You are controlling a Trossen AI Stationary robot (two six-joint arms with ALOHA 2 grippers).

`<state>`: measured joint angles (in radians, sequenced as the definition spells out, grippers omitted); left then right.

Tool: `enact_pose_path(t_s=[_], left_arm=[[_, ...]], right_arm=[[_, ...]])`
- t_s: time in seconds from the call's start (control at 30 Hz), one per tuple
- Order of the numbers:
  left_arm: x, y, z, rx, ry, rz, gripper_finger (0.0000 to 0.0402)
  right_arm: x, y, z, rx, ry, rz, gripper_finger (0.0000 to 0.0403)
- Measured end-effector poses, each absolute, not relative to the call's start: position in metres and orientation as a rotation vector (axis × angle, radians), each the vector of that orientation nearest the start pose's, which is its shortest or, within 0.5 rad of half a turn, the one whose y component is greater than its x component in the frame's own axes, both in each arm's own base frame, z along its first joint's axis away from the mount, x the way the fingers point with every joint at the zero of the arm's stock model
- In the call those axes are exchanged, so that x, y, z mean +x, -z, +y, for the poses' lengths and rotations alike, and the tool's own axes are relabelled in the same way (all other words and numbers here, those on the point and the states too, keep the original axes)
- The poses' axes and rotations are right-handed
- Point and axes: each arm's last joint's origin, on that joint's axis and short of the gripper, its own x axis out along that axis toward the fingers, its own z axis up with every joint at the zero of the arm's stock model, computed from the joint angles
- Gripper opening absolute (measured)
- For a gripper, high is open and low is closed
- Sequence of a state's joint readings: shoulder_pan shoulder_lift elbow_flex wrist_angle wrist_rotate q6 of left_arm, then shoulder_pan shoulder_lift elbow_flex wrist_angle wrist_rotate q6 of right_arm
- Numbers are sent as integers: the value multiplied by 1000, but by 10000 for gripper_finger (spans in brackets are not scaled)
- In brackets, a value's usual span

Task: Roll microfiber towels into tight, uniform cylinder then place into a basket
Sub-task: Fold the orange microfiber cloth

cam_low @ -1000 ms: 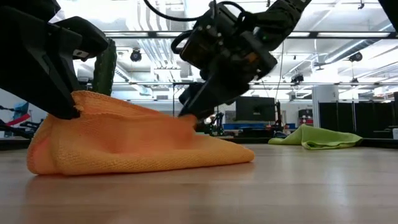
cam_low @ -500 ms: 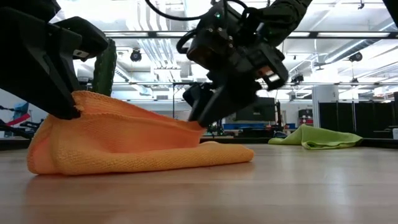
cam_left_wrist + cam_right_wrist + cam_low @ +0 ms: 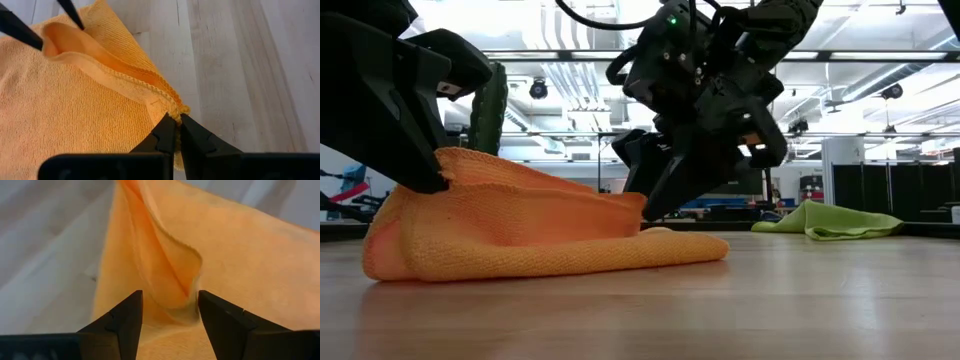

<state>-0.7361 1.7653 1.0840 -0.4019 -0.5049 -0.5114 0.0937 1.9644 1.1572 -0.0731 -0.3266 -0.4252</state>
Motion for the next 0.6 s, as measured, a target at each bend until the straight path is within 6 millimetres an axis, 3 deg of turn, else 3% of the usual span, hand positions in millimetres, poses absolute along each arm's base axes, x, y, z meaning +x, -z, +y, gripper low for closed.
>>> enact_pose_path(t_s=[0.27, 0.6], left_arm=[[263, -172, -220, 154, -23, 892, 0], [262, -172, -220, 157, -22, 895, 0]], right_arm=[[393, -138, 44, -346, -504, 790, 162], [394, -142, 52, -399, -526, 747, 34]])
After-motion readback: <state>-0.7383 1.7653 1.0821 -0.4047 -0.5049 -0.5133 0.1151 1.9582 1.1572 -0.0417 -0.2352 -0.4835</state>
